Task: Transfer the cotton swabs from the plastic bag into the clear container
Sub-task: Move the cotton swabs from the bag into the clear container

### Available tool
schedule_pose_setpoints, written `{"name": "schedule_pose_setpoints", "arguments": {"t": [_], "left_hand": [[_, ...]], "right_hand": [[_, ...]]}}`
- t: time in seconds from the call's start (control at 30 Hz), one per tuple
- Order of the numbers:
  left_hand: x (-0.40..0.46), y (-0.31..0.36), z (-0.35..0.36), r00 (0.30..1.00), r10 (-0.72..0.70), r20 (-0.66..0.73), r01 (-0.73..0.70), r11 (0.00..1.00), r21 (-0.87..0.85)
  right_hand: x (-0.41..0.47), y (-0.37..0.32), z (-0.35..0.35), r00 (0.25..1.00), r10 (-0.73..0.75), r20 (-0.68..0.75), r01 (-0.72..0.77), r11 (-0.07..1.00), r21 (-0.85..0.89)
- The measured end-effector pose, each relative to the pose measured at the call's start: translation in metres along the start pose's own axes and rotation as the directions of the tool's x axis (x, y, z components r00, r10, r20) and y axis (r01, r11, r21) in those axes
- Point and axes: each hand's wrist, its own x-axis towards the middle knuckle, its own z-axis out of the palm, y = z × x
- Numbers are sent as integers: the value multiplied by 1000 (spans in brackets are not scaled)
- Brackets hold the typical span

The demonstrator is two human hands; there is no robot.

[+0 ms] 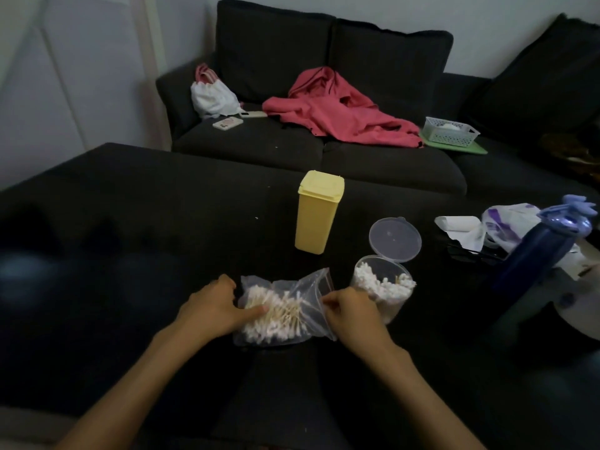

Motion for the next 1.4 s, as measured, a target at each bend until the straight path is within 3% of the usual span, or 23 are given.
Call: {"name": "schedule_pose_setpoints", "arguments": {"t": [0.1,0.27,0.4,0.53,0.7,0.8,0.83,0.97,1.2,1.4], "left_hand": [[4,-5,-1,987,8,159,3,998,-68],[10,-4,-2,970,41,241,5,982,-187],[13,-4,-2,967,46,250,41,942,-332],[11,2,6,948,48,314,140,826,-546],[8,8,16,934,40,354,229,693,-683],[8,10,19,922,65,383,281,570,-772],[7,12,19,920,93,382,272,551,-789],[1,17,23,916,143,375,205,636,-744],[0,25,24,919,187,348,206,525,-826],[4,24,14,936,210,282,158,464,-872]], "right_hand": [[6,-2,4,998,44,36,-42,997,-64],[18,-4,10,983,147,106,-137,986,-92],[26,-7,-2,928,255,270,-292,951,105],[18,-9,-12,875,285,392,-394,889,234],[14,-5,-6,899,296,323,-387,883,266],[10,-6,-13,895,262,361,-387,858,337],[9,-6,-14,892,246,378,-384,854,352],[6,-8,-16,873,224,434,-407,825,392],[7,-5,-13,883,221,414,-428,742,516],[4,-9,-22,886,128,447,-442,527,726]]}}
